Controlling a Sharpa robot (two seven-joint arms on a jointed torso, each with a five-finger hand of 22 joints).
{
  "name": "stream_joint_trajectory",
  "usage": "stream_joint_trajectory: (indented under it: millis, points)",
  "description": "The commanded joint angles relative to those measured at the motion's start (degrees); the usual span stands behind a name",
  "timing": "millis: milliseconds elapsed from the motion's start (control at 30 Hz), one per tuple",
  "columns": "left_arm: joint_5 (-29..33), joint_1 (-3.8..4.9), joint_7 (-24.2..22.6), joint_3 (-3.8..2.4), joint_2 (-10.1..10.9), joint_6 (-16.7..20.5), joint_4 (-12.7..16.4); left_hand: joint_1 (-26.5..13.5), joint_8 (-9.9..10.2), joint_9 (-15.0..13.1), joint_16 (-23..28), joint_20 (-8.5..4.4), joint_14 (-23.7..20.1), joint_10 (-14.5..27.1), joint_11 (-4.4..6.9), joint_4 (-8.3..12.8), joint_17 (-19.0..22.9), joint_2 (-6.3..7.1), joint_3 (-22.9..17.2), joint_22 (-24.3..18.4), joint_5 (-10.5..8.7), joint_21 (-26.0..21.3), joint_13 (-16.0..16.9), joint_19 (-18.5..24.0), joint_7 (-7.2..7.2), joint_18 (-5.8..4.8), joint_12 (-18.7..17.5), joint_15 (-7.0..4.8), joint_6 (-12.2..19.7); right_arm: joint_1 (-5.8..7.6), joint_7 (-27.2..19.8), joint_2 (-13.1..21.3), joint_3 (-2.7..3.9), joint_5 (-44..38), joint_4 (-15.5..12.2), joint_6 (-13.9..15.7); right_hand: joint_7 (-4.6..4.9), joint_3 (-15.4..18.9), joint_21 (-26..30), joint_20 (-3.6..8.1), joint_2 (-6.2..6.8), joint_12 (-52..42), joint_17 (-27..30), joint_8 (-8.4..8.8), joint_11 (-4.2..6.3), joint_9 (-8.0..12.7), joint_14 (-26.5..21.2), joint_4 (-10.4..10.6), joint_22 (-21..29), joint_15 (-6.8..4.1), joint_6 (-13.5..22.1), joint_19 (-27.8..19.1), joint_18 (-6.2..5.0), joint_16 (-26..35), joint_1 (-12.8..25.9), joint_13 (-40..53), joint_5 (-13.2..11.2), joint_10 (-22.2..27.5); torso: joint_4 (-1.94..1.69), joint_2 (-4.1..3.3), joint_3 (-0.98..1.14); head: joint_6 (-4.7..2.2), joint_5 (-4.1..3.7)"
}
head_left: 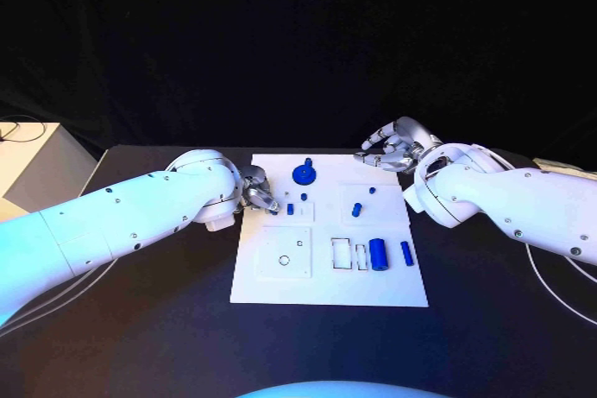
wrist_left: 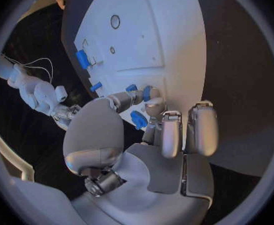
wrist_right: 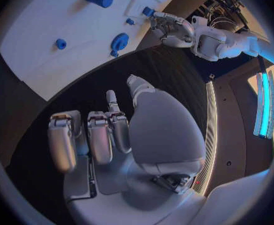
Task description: Assemble the parts on the task board
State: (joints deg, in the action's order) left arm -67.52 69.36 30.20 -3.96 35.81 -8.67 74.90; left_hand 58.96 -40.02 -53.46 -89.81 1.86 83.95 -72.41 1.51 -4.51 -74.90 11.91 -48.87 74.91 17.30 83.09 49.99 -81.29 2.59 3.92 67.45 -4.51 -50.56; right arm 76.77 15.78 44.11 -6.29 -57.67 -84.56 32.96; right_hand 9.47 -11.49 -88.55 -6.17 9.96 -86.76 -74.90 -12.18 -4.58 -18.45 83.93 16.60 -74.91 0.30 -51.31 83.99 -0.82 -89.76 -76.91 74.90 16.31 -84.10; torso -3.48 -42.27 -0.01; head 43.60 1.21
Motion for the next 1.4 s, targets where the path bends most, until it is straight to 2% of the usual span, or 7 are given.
stream_joint_trajectory:
  millis: [33,700,1133,1400]
  points:
    - [-0.60,-0.30,0.01,0.22,0.13,-1.91,0.24,2.53,-0.30,-0.12,-0.19,-0.06,6.05,0.02,-0.05,4.61,-15.10,-2.08,-5.03,2.33,0.23,0.31,0.09,-0.26,0.17,-0.80,-0.05,-0.09,0.09,-0.03,-0.23,-0.02,0.02,-0.58,-0.02,-0.34,-0.06,-0.30,0.28,-0.09,0.02,0.16,-14.36,-0.22,-0.11,-0.06,5.89,-0.01,-13.91,0.11,0.30,5.24,0.37,0.03,0.54,11.62,0.21,-2.14,-0.04,0.02,-0.02,-0.11,0.05]
    - [-1.14,-0.29,0.15,0.10,0.55,-2.21,0.37,2.66,-0.40,-0.14,-0.19,-0.02,6.05,-0.11,-0.05,4.92,-15.10,-2.08,-5.44,2.54,0.27,0.43,0.16,-0.41,0.19,-0.85,0.02,-0.07,-0.04,-0.06,-0.25,-0.07,0.02,-0.58,0.03,-0.22,-0.06,-0.30,0.28,-0.09,0.02,0.16,-14.36,-0.22,-0.11,-0.06,5.89,-0.01,-13.91,0.11,0.30,5.24,0.37,0.03,0.54,11.62,0.21,-2.14,0.08,-0.09,0.05,0.02,0.22]
    - [-0.53,-0.29,0.16,0.11,-0.01,-2.04,0.01,2.64,-0.42,-0.14,-0.19,-0.01,6.05,-0.15,-0.07,4.96,-15.10,-2.07,-5.53,2.54,0.26,0.43,0.19,-0.41,0.20,-0.85,0.04,-0.05,-0.08,-0.06,-0.26,-0.02,0.02,-0.58,-0.08,-0.27,-0.06,-0.30,0.28,-0.09,0.02,0.16,-14.36,-0.22,-0.11,-0.06,5.89,-0.01,-13.91,0.11,0.30,5.24,0.37,0.03,0.54,11.62,0.21,-2.14,0.12,-0.07,0.08,0.17,0.23]
    - [0.23,-0.30,0.03,0.15,-0.43,-2.14,-0.38,1.33,-0.57,-0.13,-0.19,0.12,6.05,-0.78,-0.16,4.32,-15.10,-1.66,-4.91,2.65,-0.37,0.47,0.79,-0.45,0.19,-0.87,0.51,0.08,-0.29,-0.06,-0.26,0.09,0.02,-0.58,-0.22,-0.33,-0.06,-0.30,0.28,-0.09,0.02,0.16,-14.36,-0.22,-0.11,-0.06,5.89,-0.01,-13.91,0.11,0.30,5.24,0.37,0.03,0.54,11.62,0.21,-2.14,0.07,-0.08,0.07,0.30,0.16]
